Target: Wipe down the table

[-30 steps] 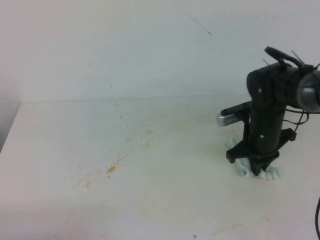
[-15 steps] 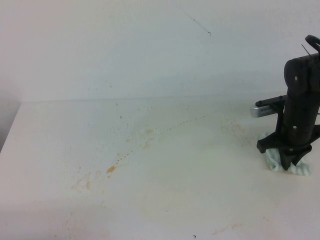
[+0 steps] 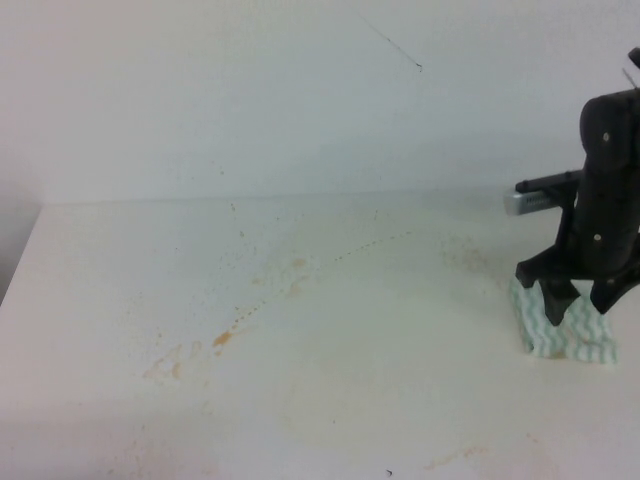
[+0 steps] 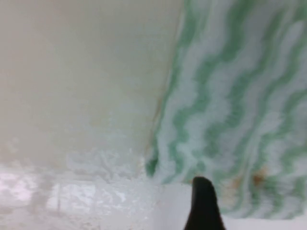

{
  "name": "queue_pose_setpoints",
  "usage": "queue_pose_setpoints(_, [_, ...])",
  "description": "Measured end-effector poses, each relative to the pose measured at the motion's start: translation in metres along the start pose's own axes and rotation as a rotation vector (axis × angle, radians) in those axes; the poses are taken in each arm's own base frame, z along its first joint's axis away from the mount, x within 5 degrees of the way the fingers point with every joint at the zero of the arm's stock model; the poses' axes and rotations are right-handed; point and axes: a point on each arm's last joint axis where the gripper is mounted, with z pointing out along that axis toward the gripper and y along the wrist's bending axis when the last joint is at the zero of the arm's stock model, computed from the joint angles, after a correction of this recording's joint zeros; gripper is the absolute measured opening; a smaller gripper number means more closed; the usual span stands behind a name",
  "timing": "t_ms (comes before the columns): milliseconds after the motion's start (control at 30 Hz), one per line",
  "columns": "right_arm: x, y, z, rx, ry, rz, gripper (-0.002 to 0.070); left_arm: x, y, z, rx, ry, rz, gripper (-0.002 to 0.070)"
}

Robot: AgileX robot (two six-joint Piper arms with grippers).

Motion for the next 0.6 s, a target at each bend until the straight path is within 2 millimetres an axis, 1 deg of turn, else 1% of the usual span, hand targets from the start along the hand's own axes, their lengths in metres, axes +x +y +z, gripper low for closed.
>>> queue_pose_setpoints(67, [0.002, 0.0, -0.023, -0.008, -0.082, 0.004, 0.0453, 0.0, 0.0, 0.0, 0.0, 0.0, 0.0, -0.0003])
queue_pose_setpoints(167, [0.012, 0.001, -0.066, -0.037, -0.227, 0.014, 0.0441, 0.0, 0.0, 0.0, 0.0, 0.0, 0.0, -0.0003])
queue_pose_setpoints(233, [0.025, 0.003, -0.1, -0.069, -0.349, 0.01, 0.0387, 0.0, 0.0, 0.0, 0.0, 0.0, 0.0, -0.0003])
queue_pose_setpoints(267, [0.032, 0.004, -0.111, -0.086, -0.4, 0.011, 0.0351, 0.0, 0.0, 0.0, 0.0, 0.0, 0.0, -0.0003])
queue_pose_setpoints(333, [0.054, 0.008, -0.14, -0.131, -0.526, 0.004, 0.0232, 0.0, 0.0, 0.0, 0.0, 0.0, 0.0, -0.0004])
queue_pose_setpoints(367, [0.065, 0.009, -0.15, -0.148, -0.575, -0.005, 0.0163, 0.0, 0.0, 0.0, 0.0, 0.0, 0.0, -0.0003])
queue_pose_setpoints(433, [0.095, 0.014, -0.17, -0.187, -0.682, -0.024, 0.0076, 0.0, 0.0, 0.0, 0.0, 0.0, 0.0, -0.0003])
queue_pose_setpoints(467, [0.111, 0.015, -0.18, -0.199, -0.733, -0.031, 0.0049, 0.0, 0.0, 0.0, 0.0, 0.0, 0.0, -0.0003])
queue_pose_setpoints(533, [0.144, 0.02, -0.193, -0.207, -0.828, -0.056, 0.0022, 0.0, 0.0, 0.0, 0.0, 0.0, 0.0, -0.0003])
queue_pose_setpoints(600, [0.174, 0.023, -0.2, -0.219, -0.902, -0.069, 0.0011, 0.0, 0.0, 0.0, 0.0, 0.0, 0.0, -0.0003])
